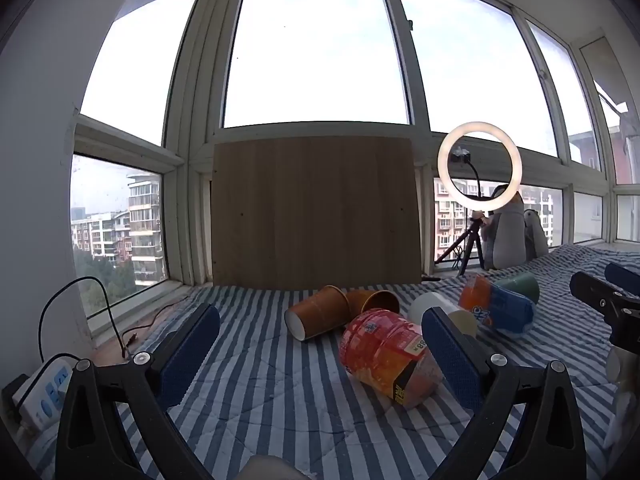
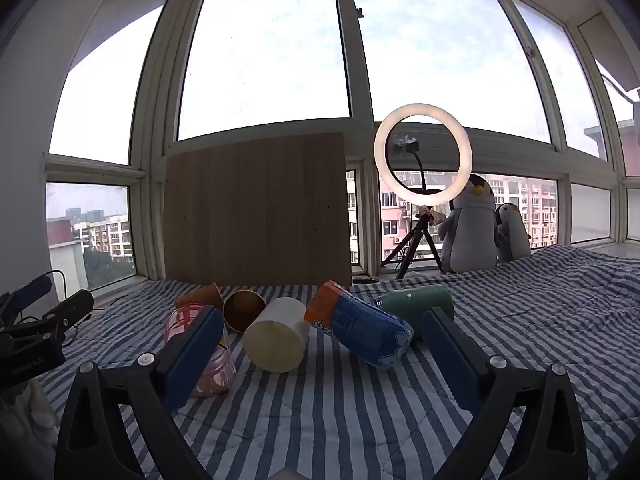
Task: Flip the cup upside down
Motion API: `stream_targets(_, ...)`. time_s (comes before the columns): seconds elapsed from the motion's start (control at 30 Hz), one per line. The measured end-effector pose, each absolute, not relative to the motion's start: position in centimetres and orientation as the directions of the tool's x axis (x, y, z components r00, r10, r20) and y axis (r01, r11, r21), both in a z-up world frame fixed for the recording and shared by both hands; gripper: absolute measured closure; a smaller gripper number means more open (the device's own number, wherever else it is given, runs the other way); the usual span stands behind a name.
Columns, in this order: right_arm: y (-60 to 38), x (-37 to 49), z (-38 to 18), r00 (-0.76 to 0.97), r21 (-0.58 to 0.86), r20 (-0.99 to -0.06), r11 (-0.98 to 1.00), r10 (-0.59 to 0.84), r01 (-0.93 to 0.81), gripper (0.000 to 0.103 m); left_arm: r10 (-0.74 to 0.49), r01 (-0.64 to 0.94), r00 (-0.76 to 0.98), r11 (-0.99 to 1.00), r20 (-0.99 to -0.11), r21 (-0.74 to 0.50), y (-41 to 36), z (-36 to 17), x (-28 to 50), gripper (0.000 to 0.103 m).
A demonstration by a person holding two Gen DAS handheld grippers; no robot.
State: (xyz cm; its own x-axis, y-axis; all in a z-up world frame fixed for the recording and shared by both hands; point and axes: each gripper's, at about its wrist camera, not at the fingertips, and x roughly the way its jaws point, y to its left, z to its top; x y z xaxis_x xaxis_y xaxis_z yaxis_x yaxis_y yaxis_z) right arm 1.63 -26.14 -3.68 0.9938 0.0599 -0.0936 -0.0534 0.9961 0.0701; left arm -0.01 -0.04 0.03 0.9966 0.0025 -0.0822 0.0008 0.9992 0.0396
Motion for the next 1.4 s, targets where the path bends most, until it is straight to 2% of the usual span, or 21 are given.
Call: stream_targets(1.4, -26.1, 1.4, -3.5, 0.995, 0.084, -0.082, 0.995, 0.062, -0.055, 0.002, -0.004, 0.007, 0.995, 1.0, -0.102, 0.029, -0.2, -0.5, 0.2, 0.001)
